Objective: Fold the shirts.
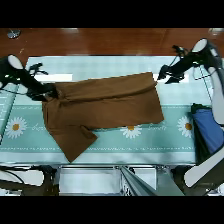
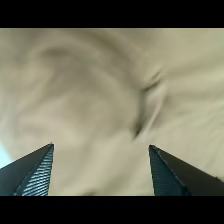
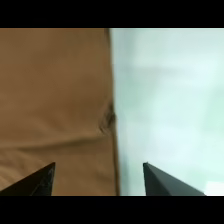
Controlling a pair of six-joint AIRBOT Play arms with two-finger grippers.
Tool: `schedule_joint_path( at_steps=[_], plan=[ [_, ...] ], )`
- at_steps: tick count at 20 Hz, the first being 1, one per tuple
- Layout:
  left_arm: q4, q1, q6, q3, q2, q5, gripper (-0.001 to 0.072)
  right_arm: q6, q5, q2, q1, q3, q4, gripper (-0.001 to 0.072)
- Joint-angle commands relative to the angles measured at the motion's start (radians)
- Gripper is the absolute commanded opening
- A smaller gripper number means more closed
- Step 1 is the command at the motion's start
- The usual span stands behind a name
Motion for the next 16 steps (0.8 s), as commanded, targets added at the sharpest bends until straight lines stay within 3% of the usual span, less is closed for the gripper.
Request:
schedule_joint_path(
  at_steps=[1, 3, 7, 10, 16],
  plan=[
    [0.001, 0.121, -0.01, -0.158, 0.163, -0.006, 0.0704, -0.029, 0.037, 0.164, -0.085, -0.142, -0.042, 0.0634],
    [-0.049, 0.238, -0.005, -0.357, 0.288, 0.037, 0.0703, -0.045, -0.173, 0.346, -0.124, -0.422, 0.042, 0.0634],
    [-0.317, 0.455, 0.043, -0.699, 0.475, 0.14, 0.0703, -0.213, -0.506, 0.646, -0.136, -0.962, 0.405, 0.0634],
    [-0.326, 0.471, 0.067, -0.798, 0.506, 0.125, 0.0703, -0.34, -0.52, 0.755, -0.136, -1.164, 0.579, 0.0634],
    [-0.336, 0.346, 0.06, -0.881, 0.505, 0.187, 0.0703, -0.359, -0.521, 0.799, -0.136, -1.223, 0.62, 0.0634]
  ],
)
